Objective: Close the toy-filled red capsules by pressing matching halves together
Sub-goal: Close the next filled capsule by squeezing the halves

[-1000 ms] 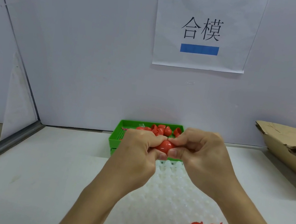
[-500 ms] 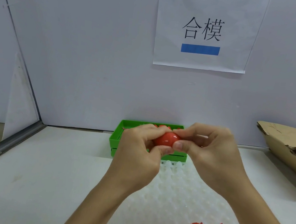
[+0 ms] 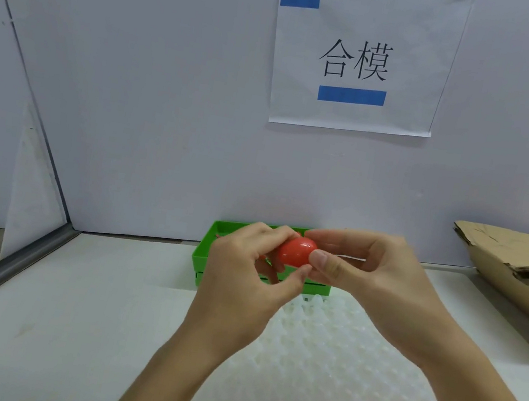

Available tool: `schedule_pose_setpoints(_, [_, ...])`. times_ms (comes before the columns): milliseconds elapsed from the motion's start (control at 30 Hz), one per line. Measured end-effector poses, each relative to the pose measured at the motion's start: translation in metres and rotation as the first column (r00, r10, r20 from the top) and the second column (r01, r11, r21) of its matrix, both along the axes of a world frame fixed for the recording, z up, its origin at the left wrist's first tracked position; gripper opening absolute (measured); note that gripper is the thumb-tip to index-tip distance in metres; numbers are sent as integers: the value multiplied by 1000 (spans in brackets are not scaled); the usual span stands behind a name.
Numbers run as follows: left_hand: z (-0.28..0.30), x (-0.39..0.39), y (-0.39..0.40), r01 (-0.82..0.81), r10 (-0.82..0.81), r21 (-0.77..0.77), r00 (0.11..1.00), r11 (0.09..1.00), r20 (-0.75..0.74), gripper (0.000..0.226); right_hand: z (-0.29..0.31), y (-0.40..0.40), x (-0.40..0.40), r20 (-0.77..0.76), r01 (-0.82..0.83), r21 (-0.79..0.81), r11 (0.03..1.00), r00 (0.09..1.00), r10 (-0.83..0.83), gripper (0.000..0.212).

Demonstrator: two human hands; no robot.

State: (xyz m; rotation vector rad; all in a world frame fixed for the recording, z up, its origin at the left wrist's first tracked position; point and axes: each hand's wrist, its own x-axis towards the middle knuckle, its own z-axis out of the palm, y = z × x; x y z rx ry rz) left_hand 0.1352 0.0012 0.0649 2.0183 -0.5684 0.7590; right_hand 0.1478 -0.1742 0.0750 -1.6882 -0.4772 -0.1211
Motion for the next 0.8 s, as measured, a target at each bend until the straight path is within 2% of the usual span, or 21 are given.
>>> schedule_pose_setpoints(67, [-1, -1, -1, -51, 45, 80, 996, 996, 71, 18, 1, 9, -4, 40, -7, -60, 998, 999, 9, 19])
schedule_pose_setpoints(167, [-3, -1, -3, -126, 107, 158, 987, 979, 124, 26, -2, 25, -7, 149, 118, -142, 983, 984, -96, 10])
schedule_pose_setpoints(300, [-5, 0, -3, -134, 114, 119, 981, 984, 156, 22, -7, 34, -7, 139, 135, -67, 989, 982, -124, 5])
schedule_pose_setpoints(467, [-10, 3, -5, -161, 133, 105, 963, 981, 236, 22, -10, 37, -5, 183, 215, -60, 975, 962, -201, 11])
schedule_pose_setpoints(567, [-12, 5, -4, -110, 92, 76, 973, 991, 212, 25, -12, 36, -3, 184, 213, -69, 975, 963, -197, 18])
schedule_pose_setpoints(667, [-10, 6, -2, -55, 48, 34, 984, 998, 174, 28, -13, 34, -2, 158, 163, -47, 985, 975, -154, 26])
schedule_pose_setpoints(800, [-10, 5, -3, -5, 6, -9, 991, 1000, 131, 31, -14, 29, 0, 65, 21, 82, 996, 998, -27, 34])
